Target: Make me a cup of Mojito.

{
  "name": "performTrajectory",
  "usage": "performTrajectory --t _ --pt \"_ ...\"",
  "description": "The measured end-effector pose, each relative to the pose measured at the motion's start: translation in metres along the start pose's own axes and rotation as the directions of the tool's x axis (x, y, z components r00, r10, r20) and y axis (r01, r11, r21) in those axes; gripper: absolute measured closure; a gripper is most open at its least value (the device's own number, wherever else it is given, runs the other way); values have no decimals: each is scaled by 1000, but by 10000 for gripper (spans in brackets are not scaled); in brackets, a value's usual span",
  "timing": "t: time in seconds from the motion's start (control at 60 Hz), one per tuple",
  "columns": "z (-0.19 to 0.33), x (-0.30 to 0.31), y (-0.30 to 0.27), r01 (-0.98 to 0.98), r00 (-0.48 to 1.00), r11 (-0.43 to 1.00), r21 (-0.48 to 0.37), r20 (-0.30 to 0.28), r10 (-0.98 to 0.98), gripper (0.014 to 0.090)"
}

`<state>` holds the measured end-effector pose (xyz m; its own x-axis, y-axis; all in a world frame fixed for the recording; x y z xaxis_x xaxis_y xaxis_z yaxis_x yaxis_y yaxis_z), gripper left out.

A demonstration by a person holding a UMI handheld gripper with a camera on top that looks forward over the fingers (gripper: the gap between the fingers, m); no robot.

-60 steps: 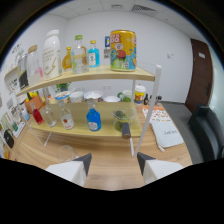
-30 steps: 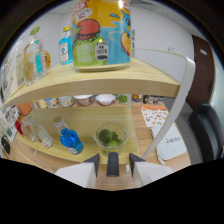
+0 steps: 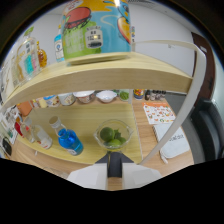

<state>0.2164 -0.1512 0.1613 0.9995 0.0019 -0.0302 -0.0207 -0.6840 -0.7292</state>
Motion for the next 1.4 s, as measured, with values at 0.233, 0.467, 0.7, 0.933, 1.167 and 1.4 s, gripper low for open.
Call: performTrajectory --t 0.233,0.467,0.7,0.933,1.167,1.4 --pt "-29 0 -10 -7 1000 995 101 -17 8 885" --pt "-68 -25 6 -39 999 986 161 -9 41 888" --pt "-71 -65 51 -20 1000 990 143 -3 21 889" --pt "-63 -88 56 188 981 966 179 -90 -174 889" --pt "-66 -92 30 553 825 804 217 -275 -494 889" --pt "-68 -103 12 902 429 406 149 -429 -795 889"
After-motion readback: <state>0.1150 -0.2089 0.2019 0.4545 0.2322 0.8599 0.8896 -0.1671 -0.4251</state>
